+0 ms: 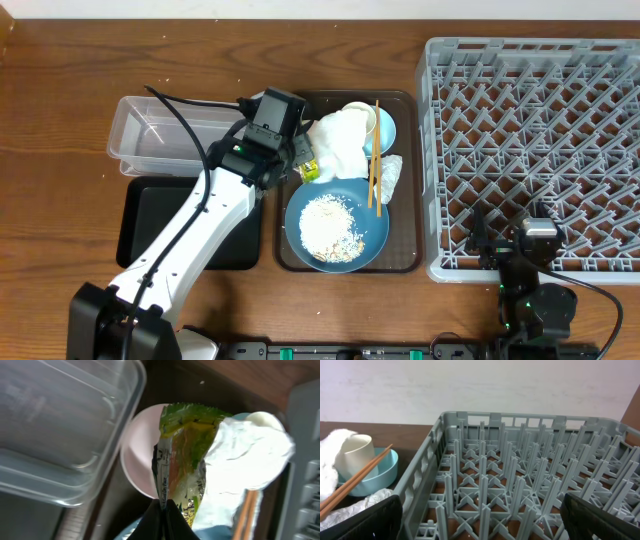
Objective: Sort waste into correct bins and load items into the dishwasher rack
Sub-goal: 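Grasp the green wrapper and drop it into the clear plastic bin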
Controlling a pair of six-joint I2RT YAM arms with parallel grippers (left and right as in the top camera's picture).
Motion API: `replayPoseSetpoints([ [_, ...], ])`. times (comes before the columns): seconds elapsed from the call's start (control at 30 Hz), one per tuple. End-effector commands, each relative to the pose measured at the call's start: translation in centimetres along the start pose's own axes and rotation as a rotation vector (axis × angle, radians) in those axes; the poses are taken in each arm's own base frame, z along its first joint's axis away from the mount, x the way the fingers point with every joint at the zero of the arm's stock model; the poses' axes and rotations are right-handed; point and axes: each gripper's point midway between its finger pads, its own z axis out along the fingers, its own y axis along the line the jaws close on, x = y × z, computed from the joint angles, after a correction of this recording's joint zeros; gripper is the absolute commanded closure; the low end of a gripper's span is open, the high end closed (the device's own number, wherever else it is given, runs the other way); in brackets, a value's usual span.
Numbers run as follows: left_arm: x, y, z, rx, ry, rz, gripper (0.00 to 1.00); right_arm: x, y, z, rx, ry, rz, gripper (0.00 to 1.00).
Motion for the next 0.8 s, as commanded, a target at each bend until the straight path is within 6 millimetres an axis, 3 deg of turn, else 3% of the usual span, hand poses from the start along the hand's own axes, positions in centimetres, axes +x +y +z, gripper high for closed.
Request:
replayPoseSetpoints([
  [0.0,-1.1,1.3,-0.2,-0.071,-0.062,0.068,0.94,0.0,0.0,0.0,-0.001,0.000,-0.004,0.01],
  [0.27,-4.4,4.7,-0.4,-0.165,-0.155,-0.003,0.94,0.0,0.0,0.0,-0.001,0.000,-0.004,0.01],
  [0.53,-7.1,9.6,-0.7,-0.243,-0.183,-0.120,0.93,0.0,0.0,0.0,-0.001,0.000,-0.004,0.01],
  [0.77,-7.2,11.5,-0.3,-0.287,-0.162,-0.151,0.92,0.0,0.0,0.0,0.000,0.000,-0.004,0.01],
])
